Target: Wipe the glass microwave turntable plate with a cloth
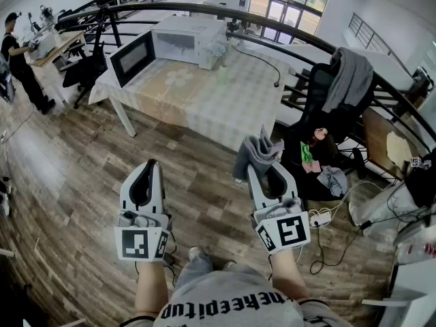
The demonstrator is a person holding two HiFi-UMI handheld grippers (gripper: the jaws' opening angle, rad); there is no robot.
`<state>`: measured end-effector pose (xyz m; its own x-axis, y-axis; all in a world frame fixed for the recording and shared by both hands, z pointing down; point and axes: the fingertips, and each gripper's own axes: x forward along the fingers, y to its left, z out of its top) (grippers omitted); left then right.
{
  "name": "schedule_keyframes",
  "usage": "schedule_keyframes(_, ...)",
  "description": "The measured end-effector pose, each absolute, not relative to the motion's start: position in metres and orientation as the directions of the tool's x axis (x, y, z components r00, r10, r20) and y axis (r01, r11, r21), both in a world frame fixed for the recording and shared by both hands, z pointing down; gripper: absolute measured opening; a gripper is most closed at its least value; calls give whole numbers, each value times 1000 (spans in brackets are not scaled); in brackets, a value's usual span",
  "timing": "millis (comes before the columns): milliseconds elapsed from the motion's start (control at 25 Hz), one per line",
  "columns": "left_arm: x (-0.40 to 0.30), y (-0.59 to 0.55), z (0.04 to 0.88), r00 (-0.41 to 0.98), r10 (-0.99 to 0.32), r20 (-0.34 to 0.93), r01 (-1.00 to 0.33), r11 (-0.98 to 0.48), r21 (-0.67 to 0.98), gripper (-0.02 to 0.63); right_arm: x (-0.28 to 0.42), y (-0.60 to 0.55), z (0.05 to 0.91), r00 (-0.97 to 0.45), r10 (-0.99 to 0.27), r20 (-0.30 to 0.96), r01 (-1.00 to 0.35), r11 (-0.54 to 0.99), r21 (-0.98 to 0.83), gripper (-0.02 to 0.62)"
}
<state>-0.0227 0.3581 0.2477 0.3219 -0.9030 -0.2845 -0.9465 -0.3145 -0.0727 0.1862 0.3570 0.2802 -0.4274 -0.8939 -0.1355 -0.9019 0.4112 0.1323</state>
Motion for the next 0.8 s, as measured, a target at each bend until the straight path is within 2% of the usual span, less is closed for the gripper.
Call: schedule_keyframes(800, -47, 330, 240, 349, -886, -306, -937, -339, -86, 12, 166, 331, 278, -382, -911, -156, -922, 365, 126, 107)
